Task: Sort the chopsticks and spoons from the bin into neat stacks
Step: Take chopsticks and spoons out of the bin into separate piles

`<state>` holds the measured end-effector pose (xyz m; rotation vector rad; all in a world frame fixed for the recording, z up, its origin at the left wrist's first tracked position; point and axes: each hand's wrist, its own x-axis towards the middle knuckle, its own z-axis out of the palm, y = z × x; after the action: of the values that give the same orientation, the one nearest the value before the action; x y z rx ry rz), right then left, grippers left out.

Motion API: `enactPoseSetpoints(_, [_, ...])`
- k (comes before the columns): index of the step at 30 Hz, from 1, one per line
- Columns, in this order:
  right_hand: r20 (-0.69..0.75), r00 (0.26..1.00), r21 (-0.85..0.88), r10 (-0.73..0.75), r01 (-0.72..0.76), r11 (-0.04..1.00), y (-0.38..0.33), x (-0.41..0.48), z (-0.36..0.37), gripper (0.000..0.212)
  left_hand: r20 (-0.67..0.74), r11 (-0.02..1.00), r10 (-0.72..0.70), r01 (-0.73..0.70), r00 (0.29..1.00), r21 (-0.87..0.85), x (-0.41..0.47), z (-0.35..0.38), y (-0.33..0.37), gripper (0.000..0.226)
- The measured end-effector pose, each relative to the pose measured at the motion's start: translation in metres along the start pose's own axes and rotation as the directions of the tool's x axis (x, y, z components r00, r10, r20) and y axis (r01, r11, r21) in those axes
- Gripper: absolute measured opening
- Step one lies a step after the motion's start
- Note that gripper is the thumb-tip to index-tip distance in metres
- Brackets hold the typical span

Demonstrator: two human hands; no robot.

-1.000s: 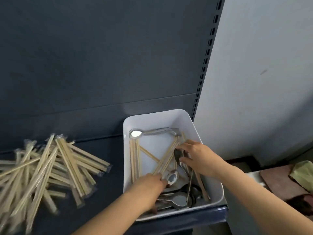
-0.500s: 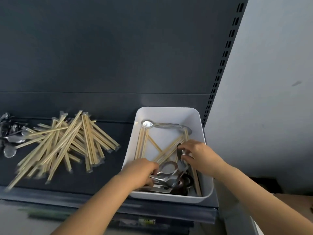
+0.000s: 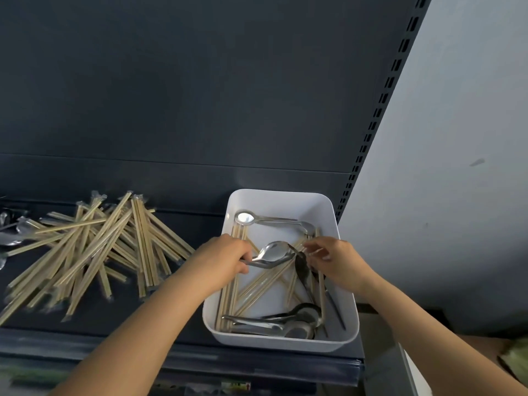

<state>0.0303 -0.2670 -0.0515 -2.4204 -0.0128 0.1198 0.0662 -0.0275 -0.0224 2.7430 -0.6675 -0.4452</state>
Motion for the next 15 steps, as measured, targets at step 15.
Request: enactPoseSetpoints(15, [0.148,0.987,-0.274,0.060,-0.017,0.962,-0.005,0.027,0.023,0.054,-0.316,0.961,-0.094,0.003,0.944,-0.276,-0.026,-0.020,-0.045,0.004])
